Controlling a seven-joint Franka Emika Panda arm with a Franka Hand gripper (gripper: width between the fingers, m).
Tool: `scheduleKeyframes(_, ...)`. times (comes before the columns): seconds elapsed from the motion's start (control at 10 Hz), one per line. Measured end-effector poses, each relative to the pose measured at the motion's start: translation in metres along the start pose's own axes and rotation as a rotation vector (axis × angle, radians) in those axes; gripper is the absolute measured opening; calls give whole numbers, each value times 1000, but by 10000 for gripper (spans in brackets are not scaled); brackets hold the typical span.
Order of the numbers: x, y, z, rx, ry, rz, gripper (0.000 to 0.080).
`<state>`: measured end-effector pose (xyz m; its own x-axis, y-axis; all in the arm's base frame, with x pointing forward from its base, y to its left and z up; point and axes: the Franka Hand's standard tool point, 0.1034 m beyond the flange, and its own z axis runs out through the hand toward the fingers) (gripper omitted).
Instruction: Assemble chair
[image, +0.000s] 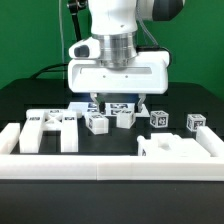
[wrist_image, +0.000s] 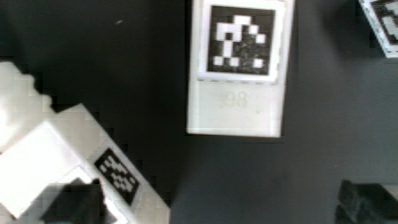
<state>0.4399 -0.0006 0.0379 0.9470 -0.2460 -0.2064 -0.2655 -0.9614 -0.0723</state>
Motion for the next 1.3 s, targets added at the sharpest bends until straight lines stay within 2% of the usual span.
scheduleKeyframes(0.2, 5, -5, -2, 13, -137, 3, 648)
scheduleKeyframes(0.9, -10, -4, 10, 22, -579, 21, 648)
scheduleKeyframes(1.1, -10, -4, 16, 21, -656, 23, 648)
scheduleKeyframes(1.3, -8, -4, 20, 18, -647, 24, 648)
